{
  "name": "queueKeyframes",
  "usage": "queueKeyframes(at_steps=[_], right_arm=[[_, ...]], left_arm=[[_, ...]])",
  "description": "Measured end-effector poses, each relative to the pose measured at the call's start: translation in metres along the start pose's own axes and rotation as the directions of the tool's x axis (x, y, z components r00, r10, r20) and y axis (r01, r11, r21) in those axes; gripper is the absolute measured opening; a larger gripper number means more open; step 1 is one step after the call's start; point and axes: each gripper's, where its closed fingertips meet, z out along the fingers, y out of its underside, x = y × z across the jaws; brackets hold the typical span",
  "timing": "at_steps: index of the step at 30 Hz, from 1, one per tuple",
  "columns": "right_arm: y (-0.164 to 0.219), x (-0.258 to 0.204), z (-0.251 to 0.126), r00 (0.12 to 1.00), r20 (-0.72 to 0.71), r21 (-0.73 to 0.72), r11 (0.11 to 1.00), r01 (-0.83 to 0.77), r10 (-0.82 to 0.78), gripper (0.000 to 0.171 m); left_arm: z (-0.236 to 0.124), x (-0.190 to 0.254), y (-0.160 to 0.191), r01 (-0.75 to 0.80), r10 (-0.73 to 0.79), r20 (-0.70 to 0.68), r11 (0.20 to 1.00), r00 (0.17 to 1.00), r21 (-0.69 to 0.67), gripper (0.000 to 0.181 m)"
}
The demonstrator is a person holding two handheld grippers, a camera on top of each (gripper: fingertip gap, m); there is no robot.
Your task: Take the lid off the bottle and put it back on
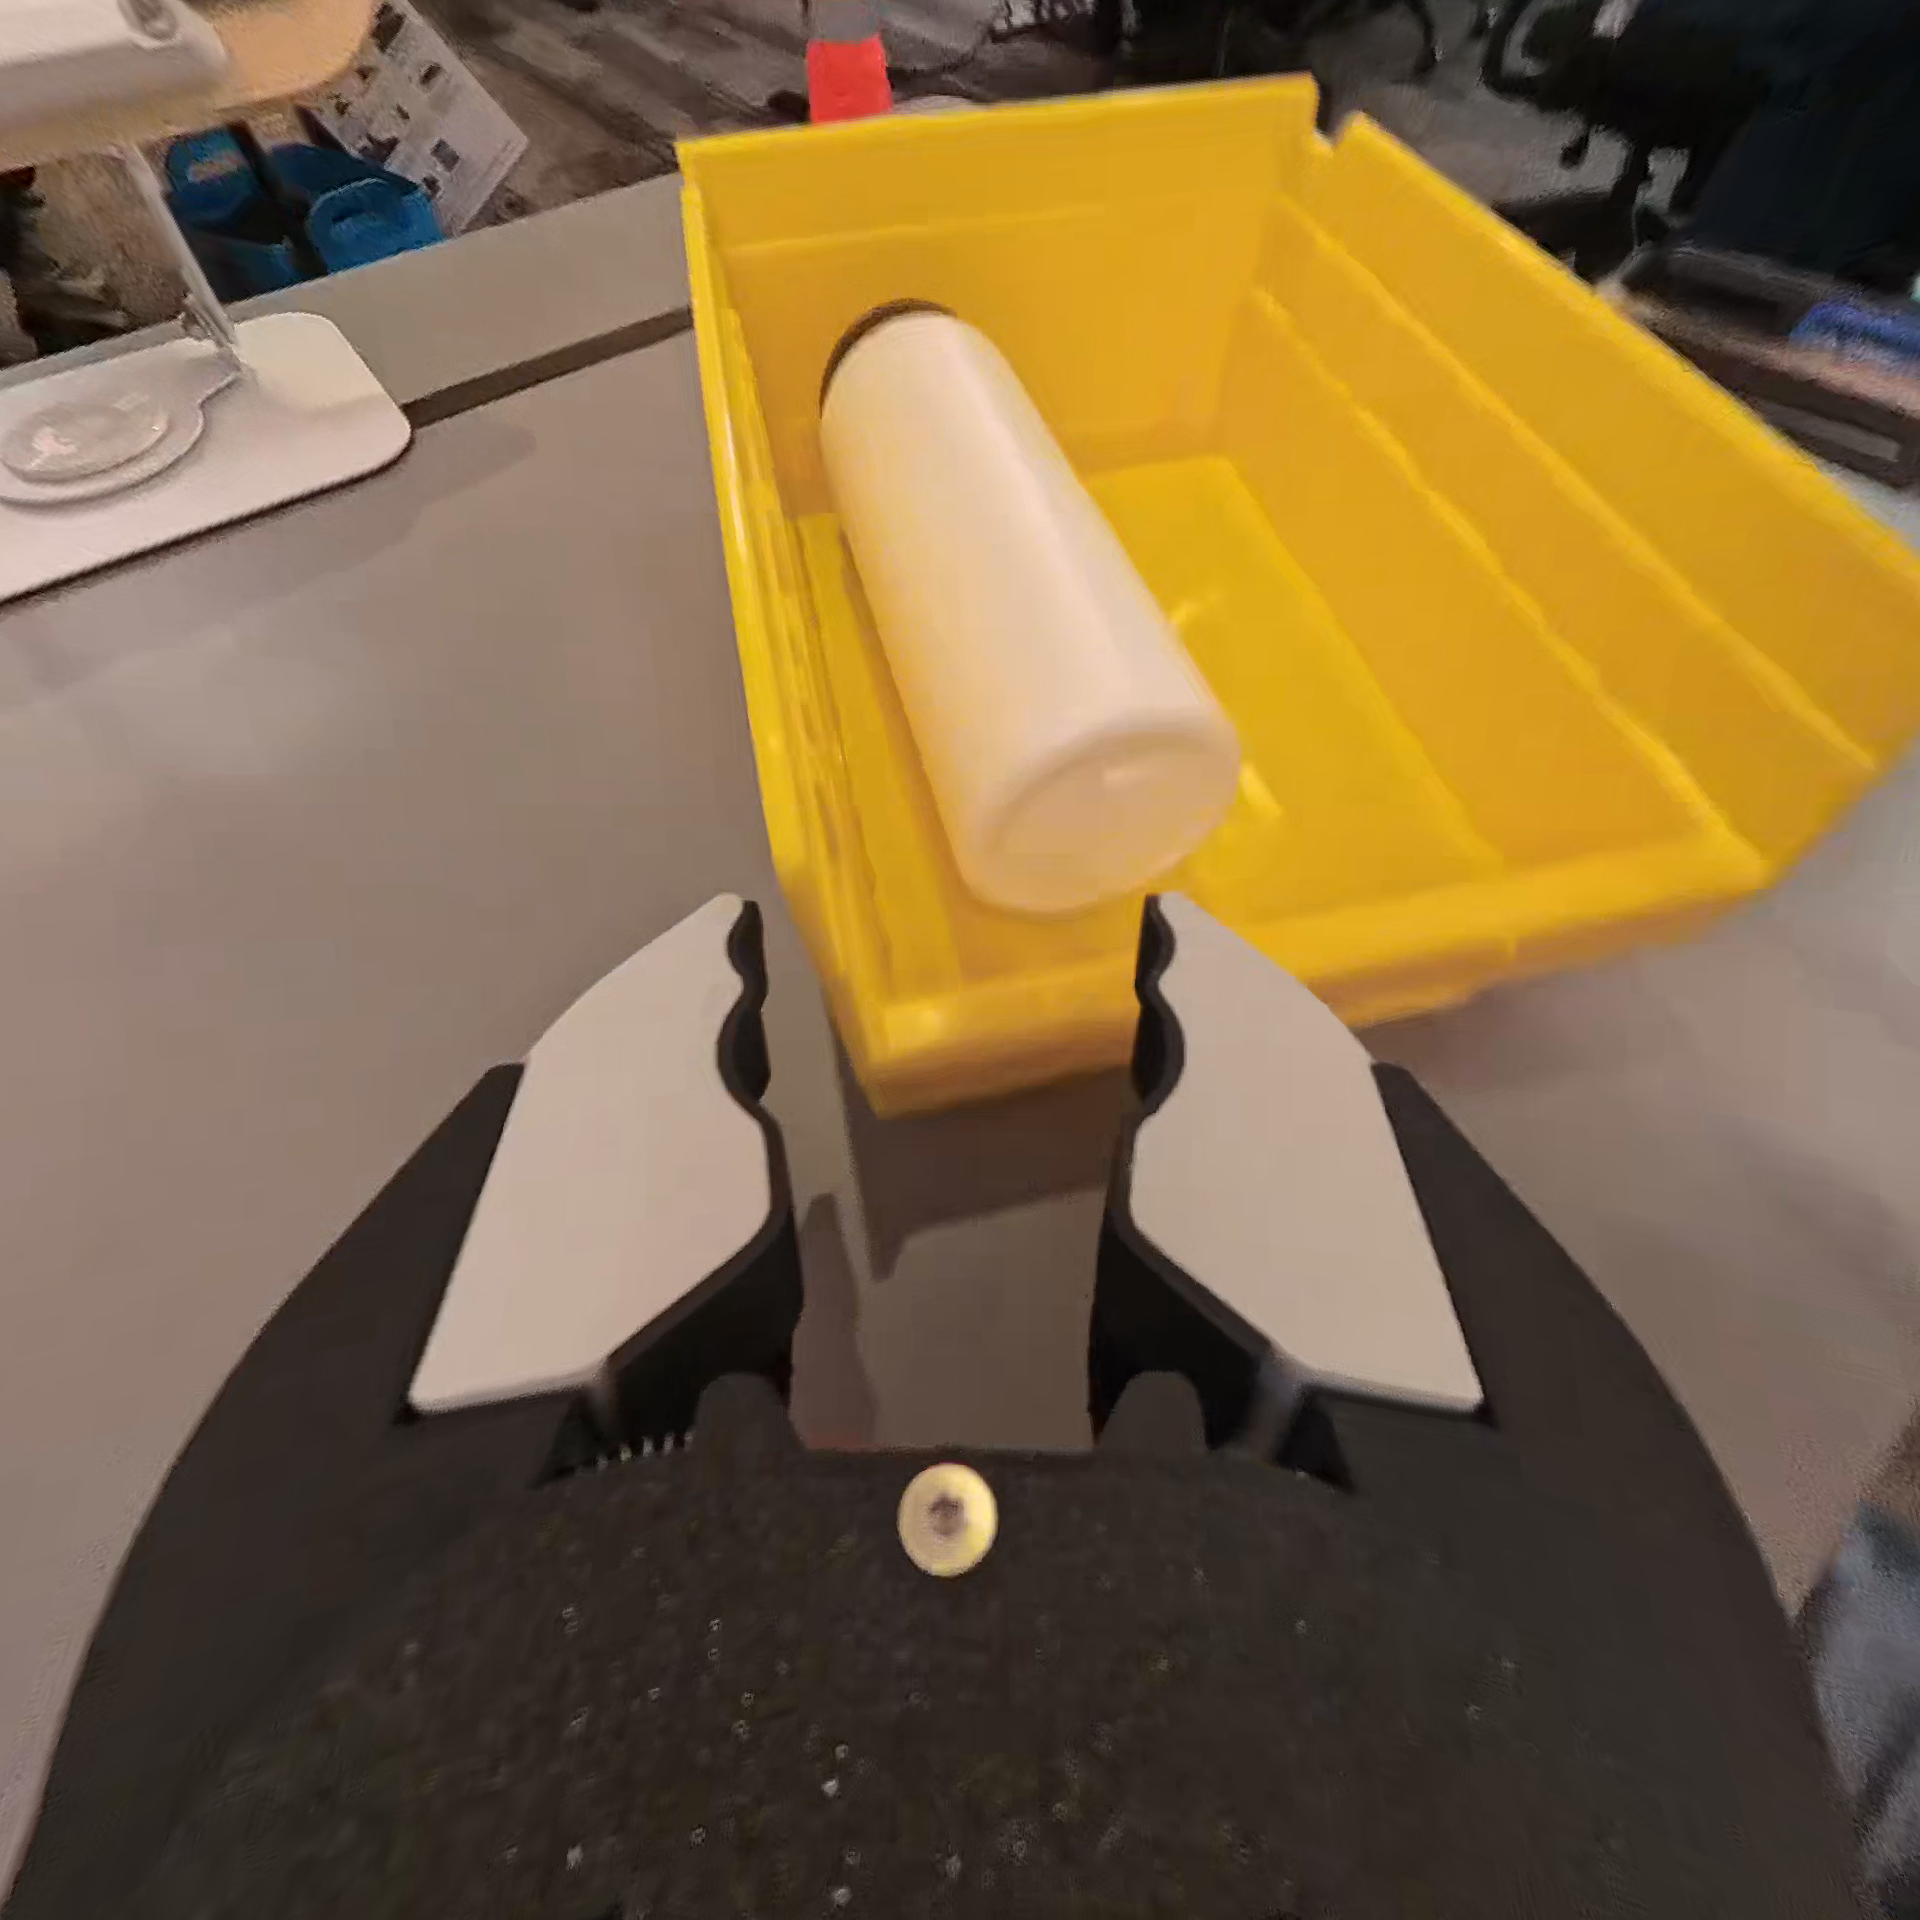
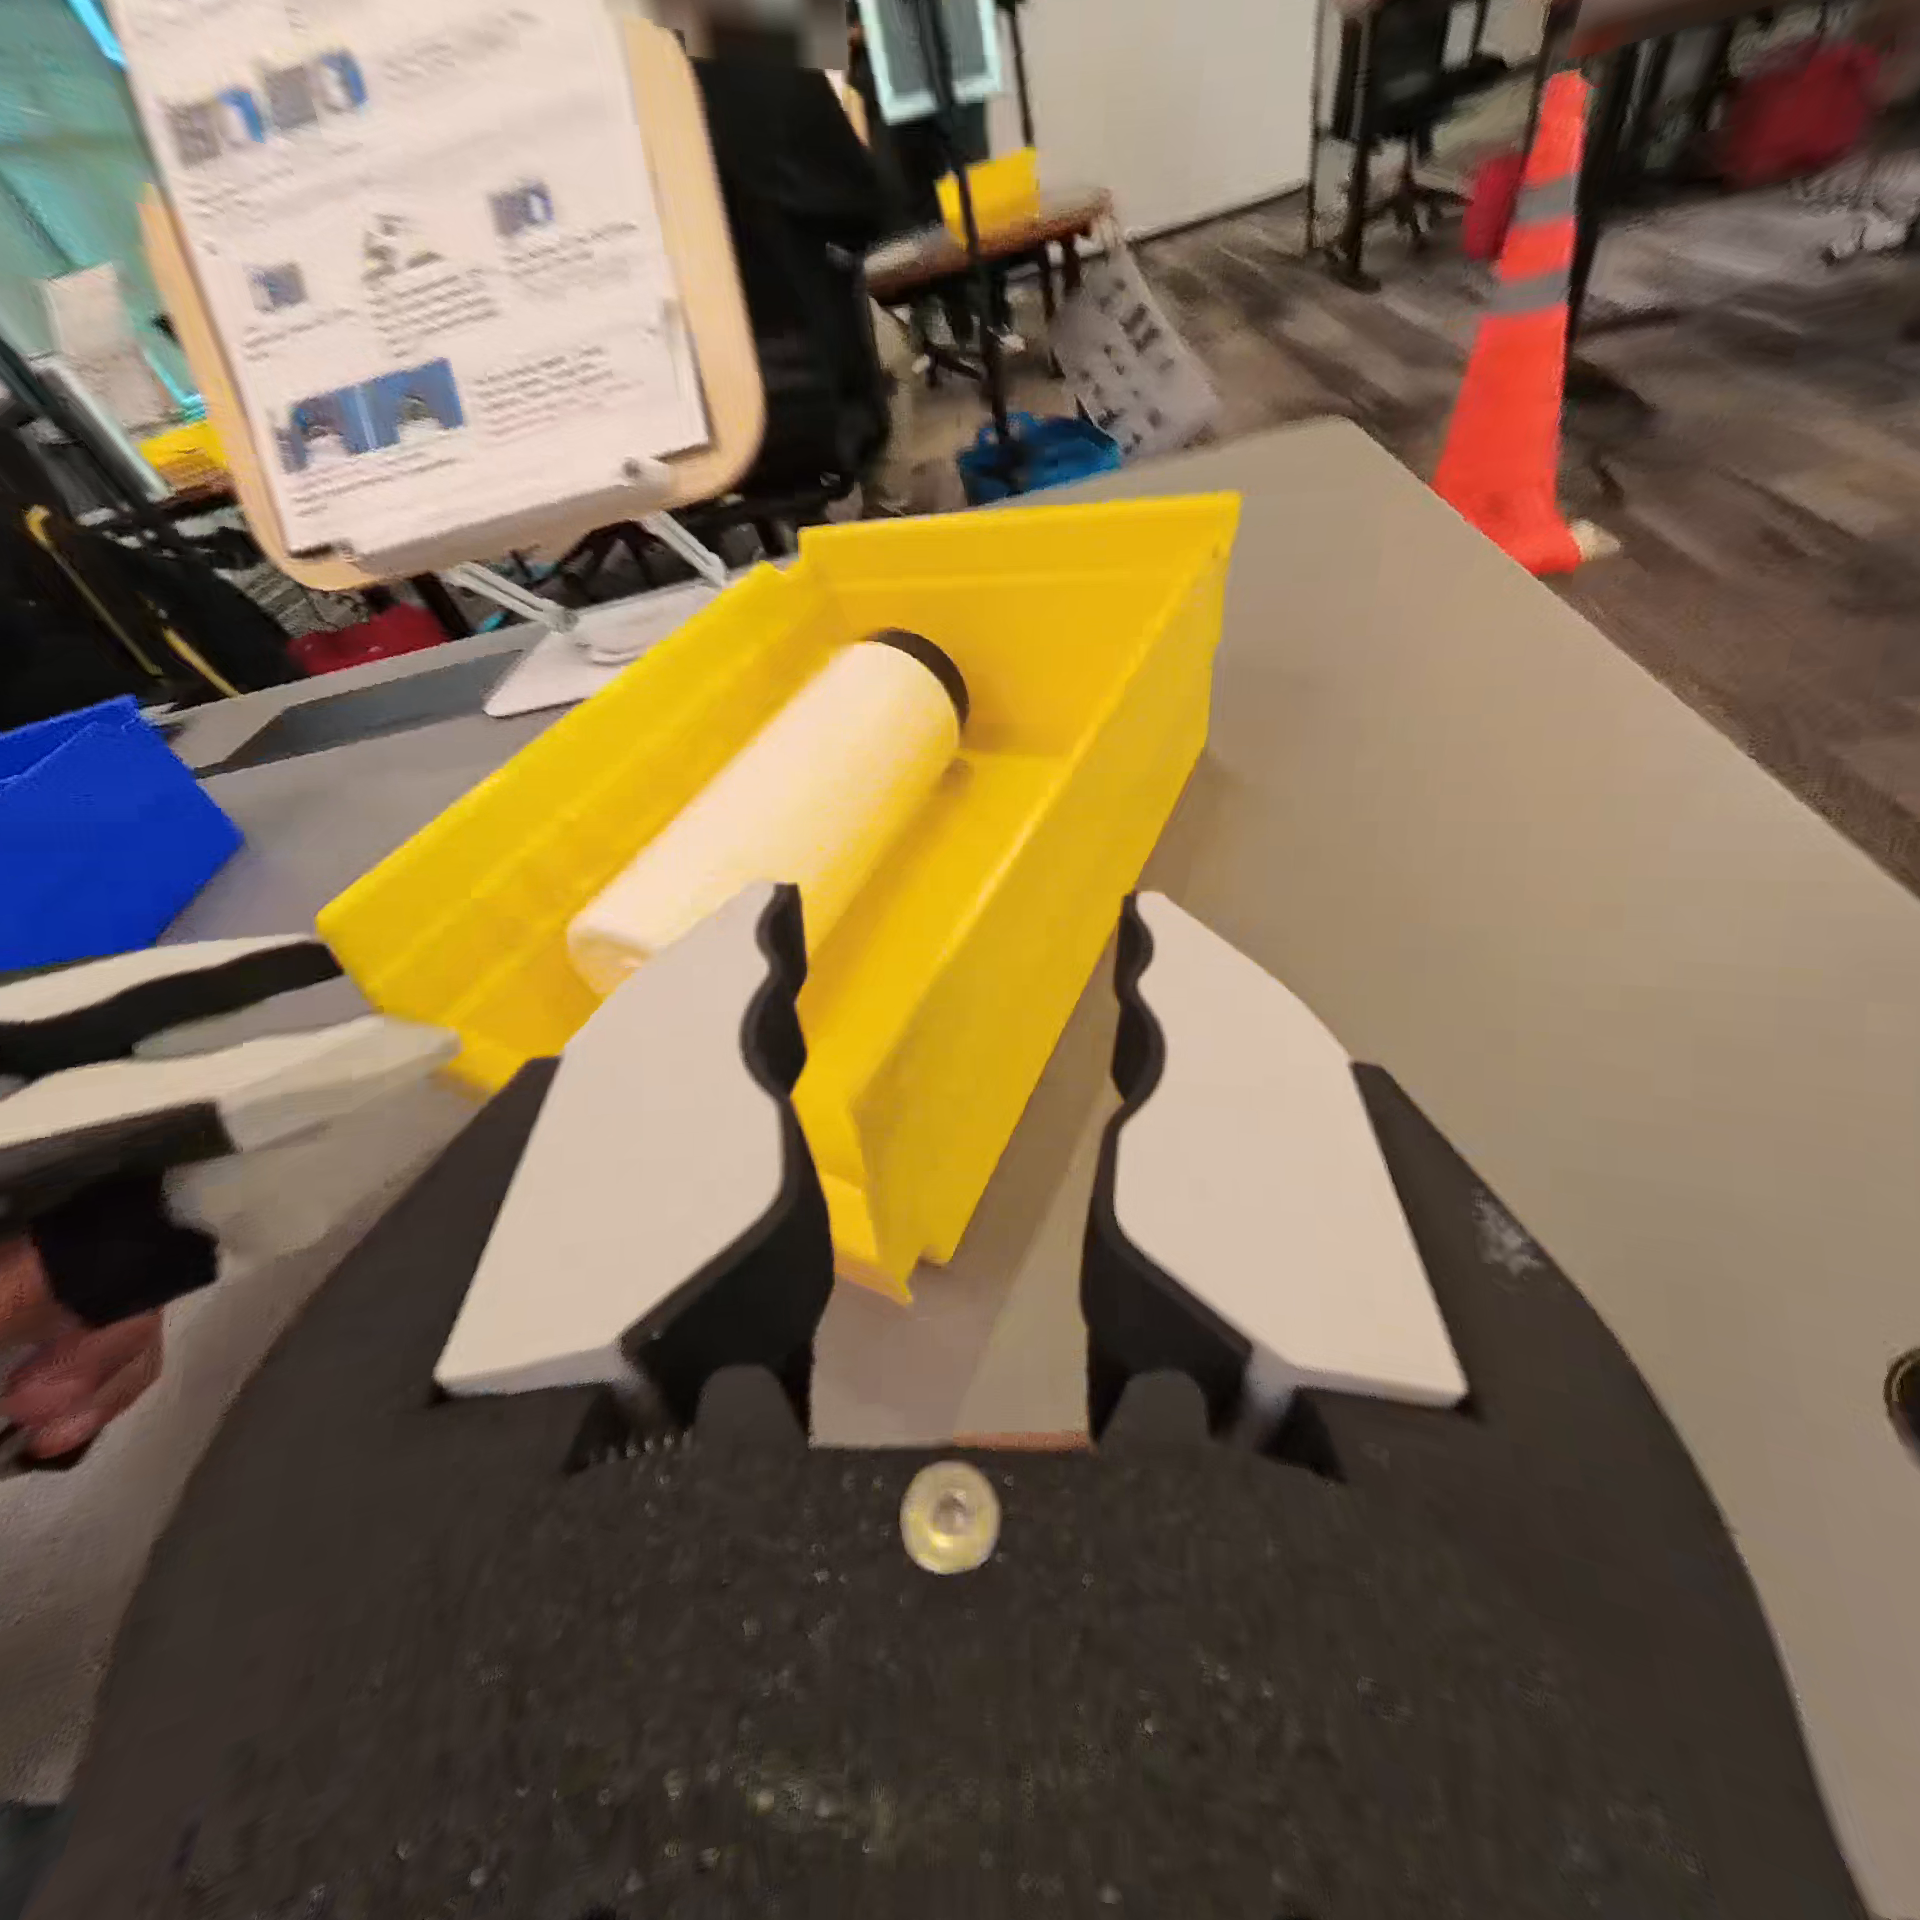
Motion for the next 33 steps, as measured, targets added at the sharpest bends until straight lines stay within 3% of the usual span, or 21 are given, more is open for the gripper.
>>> queueKeyframes(at_steps=[3, 6, 10, 13, 19, 23, 28, 33], right_arm=[[0.021, -0.015, 0.014, 0.999, 0.036, -0.080, 0.996, -0.032, 0.035, 0.057], [0.055, -0.023, 0.032, 1.000, -0.013, -0.190, 0.982, -0.005, 0.003, 0.058], [0.065, -0.008, 0.039, 0.975, -0.184, -0.295, 0.953, 0.070, -0.128, 0.014], [0.059, -0.014, 0.043, 0.965, -0.225, -0.298, 0.953, 0.064, -0.135, 0.005], [0.029, -0.092, 0.070, 0.978, -0.120, -0.136, 0.978, 0.156, -0.172, 0.004], [0.046, -0.166, 0.101, 0.986, 0.027, -0.175, 0.970, 0.167, -0.164, 0.004], [0.079, -0.218, 0.130, 0.976, 0.108, -0.241, 0.948, 0.208, -0.187, 0.004], [0.093, -0.234, 0.149, 0.960, 0.187, -0.243, 0.937, 0.252, -0.209, 0.008]], left_arm=[[0.014, -0.010, -0.014, 0.121, -0.122, 0.017, 0.992, 0.992, 0.024, 0.040], [0.021, -0.026, -0.011, 0.123, -0.121, 0.067, 0.992, 0.990, -0.035, 0.003], [0.015, -0.036, -0.013, 0.105, -0.099, 0.122, 0.994, 0.988, -0.042, 0.002], [-0.004, -0.044, -0.017, 0.051, -0.052, 0.163, 0.999, 0.985, 0.008, 0.002], [-0.078, -0.107, -0.022, 0.014, -0.046, 0.320, 0.995, 0.946, 0.101, 0.003], [-0.121, -0.165, -0.001, 0.035, -0.061, 0.430, 0.997, 0.901, 0.068, 0.004], [-0.131, -0.213, 0.040, 0.117, -0.122, 0.470, 0.992, 0.874, 0.040, 0.004], [-0.125, -0.223, 0.063, 0.146, -0.138, 0.414, 0.989, 0.900, 0.013, 0.013]])
